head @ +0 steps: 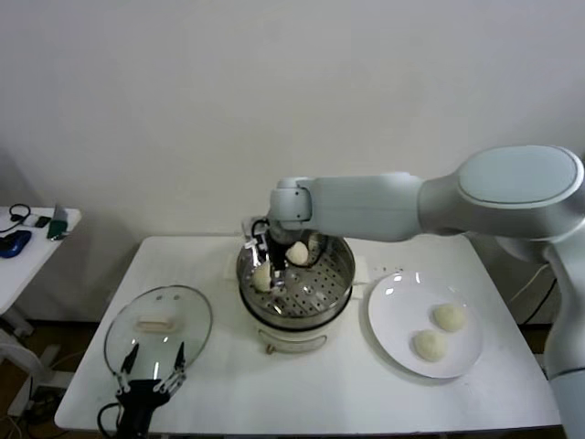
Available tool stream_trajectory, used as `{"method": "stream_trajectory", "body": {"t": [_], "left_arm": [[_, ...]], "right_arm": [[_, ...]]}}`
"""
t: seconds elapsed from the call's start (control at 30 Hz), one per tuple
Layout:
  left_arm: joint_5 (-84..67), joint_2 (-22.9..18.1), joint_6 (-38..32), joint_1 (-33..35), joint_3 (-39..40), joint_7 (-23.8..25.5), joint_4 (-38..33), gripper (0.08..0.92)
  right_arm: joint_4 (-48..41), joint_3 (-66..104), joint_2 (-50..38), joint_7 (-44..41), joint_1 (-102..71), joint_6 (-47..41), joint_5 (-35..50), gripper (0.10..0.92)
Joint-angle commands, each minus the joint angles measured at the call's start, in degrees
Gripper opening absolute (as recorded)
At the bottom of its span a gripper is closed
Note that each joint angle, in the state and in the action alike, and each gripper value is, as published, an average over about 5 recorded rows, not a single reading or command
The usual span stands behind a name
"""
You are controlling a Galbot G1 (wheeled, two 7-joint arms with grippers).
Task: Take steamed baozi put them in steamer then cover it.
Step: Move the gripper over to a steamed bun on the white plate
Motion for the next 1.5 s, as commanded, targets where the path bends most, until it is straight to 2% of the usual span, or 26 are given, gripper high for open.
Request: {"method": "stream_trajectory", "body": {"t": [0.03,0.17,0.27,0.4,0.57,0.73,0.93,1.23,1.5], "left_arm": [[0.3,-0.1,0.2,0.1,0.1,0.1,-0.5,0.823],[0.3,-0.1,0.4,0.0,0.1,0.1,-0.7,0.823],[0.3,-0.1,0.6,-0.4,0.2,0.2,-0.6,0.823],[0.6,-0.2,0.9,-0.9,0.6,0.4,-0.4,0.823],[0.9,-0.4,0.9,-0.8,0.8,0.6,-0.3,0.823],[1.2,-0.8,0.7,-0.5,0.7,0.5,-0.4,0.823],[1.9,-1.3,0.5,-0.1,0.9,0.4,-0.4,0.823],[2.4,-1.9,0.2,0.7,0.5,0.2,-0.2,0.823],[2.7,-2.0,0.5,0.3,0.5,0.3,-0.1,0.823]], "right_arm": [[10.8,-6.7,-19.7,-9.7,14.8,6.1,-3.9,0.823],[22.1,-17.8,-33.6,-12.2,23.9,7.6,-7.3,0.823],[27.4,-25.8,-42.2,-9.4,25.6,6.9,-11.2,0.823],[30.2,-30.2,-50.0,-5.1,21.2,5.1,-17.1,0.823],[30.0,-26.4,-55.5,-1.7,10.2,2.5,-22.5,0.823],[26.6,-15.1,-56.2,0.4,-2.3,1.7,-24.7,0.823],[20.9,-3.7,-52.5,1.8,-14.6,1.3,-26.0,0.823],[16.2,4.1,-46.9,4.2,-21.5,1.2,-27.3,0.823],[14.6,4.4,-45.5,4.1,-21.9,1.1,-27.4,0.823]]}}
